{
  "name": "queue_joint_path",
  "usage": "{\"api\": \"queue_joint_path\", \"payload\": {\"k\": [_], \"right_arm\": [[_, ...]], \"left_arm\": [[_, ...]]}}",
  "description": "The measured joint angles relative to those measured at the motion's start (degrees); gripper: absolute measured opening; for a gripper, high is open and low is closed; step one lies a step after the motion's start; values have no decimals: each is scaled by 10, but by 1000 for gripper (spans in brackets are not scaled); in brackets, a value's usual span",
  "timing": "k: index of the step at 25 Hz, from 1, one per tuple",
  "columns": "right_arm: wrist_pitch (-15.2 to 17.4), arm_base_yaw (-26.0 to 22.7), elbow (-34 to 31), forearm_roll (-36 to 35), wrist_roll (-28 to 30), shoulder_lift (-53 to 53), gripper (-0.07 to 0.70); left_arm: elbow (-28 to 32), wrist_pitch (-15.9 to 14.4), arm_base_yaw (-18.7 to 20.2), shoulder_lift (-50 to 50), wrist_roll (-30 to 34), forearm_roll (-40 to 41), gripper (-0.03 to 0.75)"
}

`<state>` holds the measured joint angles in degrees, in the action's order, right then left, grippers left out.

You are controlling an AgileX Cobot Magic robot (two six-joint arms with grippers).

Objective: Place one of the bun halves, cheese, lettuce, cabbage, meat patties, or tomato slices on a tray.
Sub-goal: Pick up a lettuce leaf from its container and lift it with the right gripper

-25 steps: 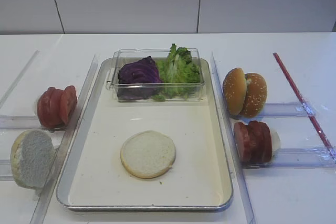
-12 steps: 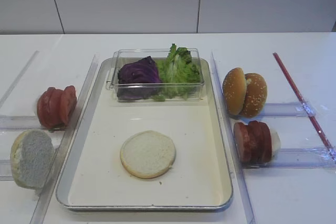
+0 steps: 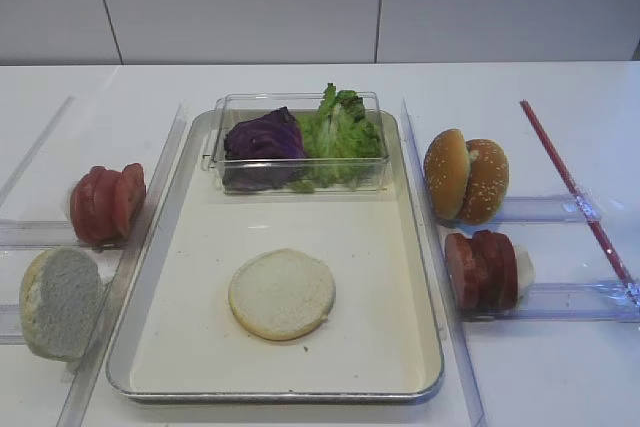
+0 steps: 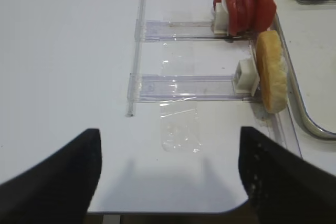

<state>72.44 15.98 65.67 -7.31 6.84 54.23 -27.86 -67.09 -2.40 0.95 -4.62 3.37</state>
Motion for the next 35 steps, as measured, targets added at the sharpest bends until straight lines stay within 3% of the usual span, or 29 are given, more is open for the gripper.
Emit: {"api": "queue_joint_path", "payload": {"k": [16, 26, 35], "right_arm": [[-1, 71, 159, -6, 3, 207, 529], [-1, 118, 292, 4, 3, 352, 529], [-4, 122, 401, 8, 2, 470, 526]], "left_arm": [[0, 0, 0, 0, 17, -8, 557], [0, 0, 0, 0, 17, -8, 557], [0, 0, 0, 0, 17, -8, 557]]}}
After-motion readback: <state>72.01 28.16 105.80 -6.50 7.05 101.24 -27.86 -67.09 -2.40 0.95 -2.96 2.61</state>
